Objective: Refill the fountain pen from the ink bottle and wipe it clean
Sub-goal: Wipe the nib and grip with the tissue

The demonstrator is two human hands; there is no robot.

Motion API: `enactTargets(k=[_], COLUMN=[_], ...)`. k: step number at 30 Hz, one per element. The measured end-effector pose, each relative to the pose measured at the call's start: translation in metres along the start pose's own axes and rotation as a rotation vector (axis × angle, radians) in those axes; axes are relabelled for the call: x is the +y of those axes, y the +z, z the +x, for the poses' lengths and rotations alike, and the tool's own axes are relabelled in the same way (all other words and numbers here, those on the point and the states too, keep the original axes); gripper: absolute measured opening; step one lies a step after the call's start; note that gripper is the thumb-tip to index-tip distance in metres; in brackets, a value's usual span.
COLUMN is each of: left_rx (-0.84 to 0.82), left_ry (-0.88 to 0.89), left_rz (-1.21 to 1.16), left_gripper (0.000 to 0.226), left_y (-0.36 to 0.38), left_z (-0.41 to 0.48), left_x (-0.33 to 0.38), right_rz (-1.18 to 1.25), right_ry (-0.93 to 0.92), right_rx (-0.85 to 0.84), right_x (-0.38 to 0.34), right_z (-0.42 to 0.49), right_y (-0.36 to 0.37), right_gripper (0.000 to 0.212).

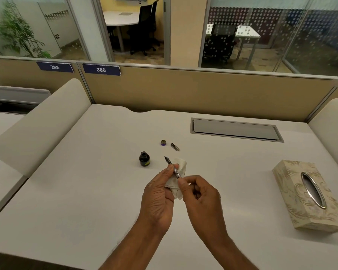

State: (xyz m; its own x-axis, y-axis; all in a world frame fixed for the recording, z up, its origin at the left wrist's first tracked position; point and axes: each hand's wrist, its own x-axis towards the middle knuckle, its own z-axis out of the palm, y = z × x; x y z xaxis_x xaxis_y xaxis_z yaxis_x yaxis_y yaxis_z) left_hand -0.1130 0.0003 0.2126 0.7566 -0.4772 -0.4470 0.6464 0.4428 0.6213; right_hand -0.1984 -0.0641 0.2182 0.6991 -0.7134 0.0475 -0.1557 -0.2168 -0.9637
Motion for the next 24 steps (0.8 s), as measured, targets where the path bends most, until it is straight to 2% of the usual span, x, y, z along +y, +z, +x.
enactTargets(k=[8,11,17,24], left_rx=[-0.001,-0.004,-0.041,-0.007], left_ry=[-0.008,-0.011,-0.025,-0.035], left_rz=[0.004,0.02,0.002,0.023], left_gripper=[0.029,0.027,0.037,0.029], left_y=[-0.0007,0.0005,0.0005,-0.0013], left_z=[0.0003,-0.0009,0.0007,0.0029], left_x=[-0.0039,-0.0034,-0.0065,-0.006], right_rz=[-0.046,-0.048,-0.049,-0.075], right_ry=[0.001,-0.009,0.023,0.036], right_rx=[0.037,0.027,0.046,0.025], right_x=[0.0039,0.0026,0.0048,0.0046], right_z=[-0.0022,-0.0037,-0.0031,-0.0022], right_y=[0.0018,0.0,0.0005,-0.0009], right_gripper=[0.021,0.014,0.022,0.02])
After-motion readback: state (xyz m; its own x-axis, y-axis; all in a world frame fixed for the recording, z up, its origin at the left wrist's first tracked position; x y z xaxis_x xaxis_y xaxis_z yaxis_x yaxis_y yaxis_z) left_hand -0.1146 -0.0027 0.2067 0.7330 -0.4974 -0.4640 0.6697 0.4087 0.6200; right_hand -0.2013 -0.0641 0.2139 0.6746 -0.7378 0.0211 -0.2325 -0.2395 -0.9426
